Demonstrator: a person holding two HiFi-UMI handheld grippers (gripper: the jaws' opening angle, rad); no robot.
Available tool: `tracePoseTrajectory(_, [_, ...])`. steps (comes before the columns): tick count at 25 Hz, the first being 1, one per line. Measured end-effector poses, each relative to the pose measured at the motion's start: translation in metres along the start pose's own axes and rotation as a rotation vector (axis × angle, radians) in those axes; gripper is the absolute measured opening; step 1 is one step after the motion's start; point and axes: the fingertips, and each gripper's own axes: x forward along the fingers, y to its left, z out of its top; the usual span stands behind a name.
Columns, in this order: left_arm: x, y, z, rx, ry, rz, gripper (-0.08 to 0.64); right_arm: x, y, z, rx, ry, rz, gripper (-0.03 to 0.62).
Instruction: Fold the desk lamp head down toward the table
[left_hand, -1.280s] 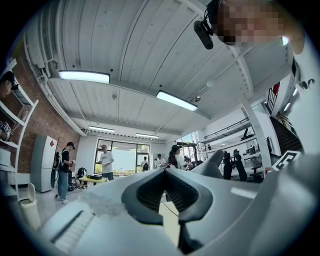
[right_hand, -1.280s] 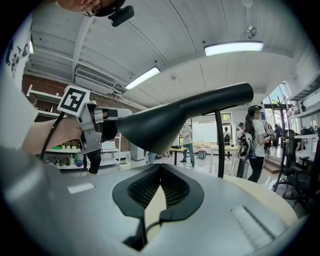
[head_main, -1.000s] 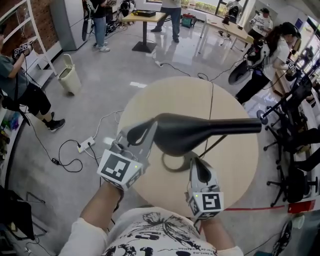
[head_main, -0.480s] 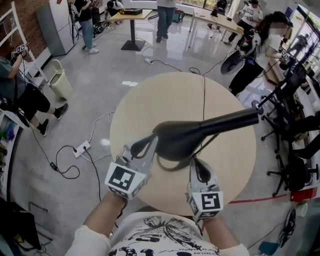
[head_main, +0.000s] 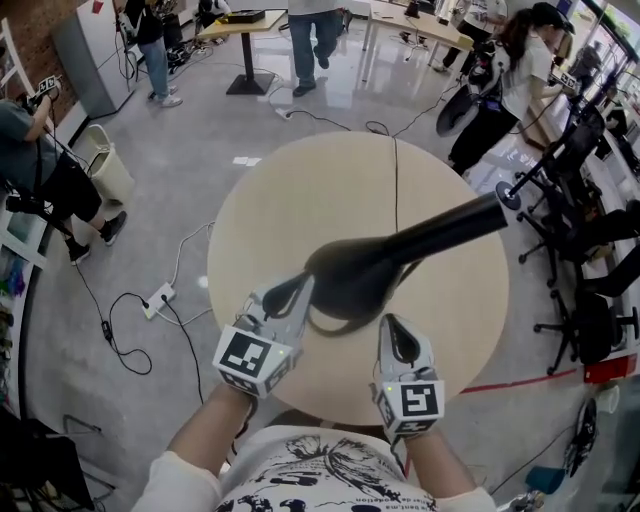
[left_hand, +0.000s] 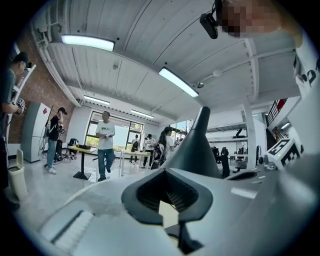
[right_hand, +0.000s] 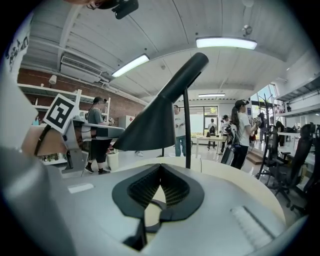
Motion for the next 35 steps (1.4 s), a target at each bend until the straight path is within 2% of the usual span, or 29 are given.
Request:
tracePoseTrajectory(7, [0.007, -0.005, -0.004, -0.01, -0.002, -0.012, -0.008, -0.003, -0.007, -0.006, 0.034, 0.015, -0.032, 0.009])
tracePoseTrajectory(12, [0.008, -0.004, -0.003, -0.069, -0.035, -0.023, -0.008, -0.004, -0.01, -0.009, 0.039, 0.02, -0.038, 0.009])
tracePoseTrajectory(17, [0.002, -0.003, -0.001, 0.002, -0.026, 0.004, 0.003, -0.007, -0.012, -0.01, 0.036, 0.016, -0.033, 0.009])
tracePoseTrajectory(20, [-0.008, -0.009, 0.013, -0.014, -0.063, 0.04, 0.003, -0.012, -0.018, -0.003, 0.028, 0.003, -0.03, 0.009])
tracePoseTrajectory(27, [-0.037, -0.044, 0.007, -0.031, -0.035, 0.128, 0.003, -0.039, -0.019, 0.006, 0.012, -0.038, 0.032, 0.009])
tracePoseTrajectory(31, [-0.057, -0.082, -0.003, -0.09, -0.021, 0.175, 0.002, -0.068, -0.019, 0.012, -0.002, -0.062, 0.069, 0.009])
tracePoseTrajectory(35, [-0.073, -0.128, -0.012, -0.092, -0.006, 0.182, 0.003, -0.102, -0.018, 0.015, -0.028, -0.088, 0.108, 0.009])
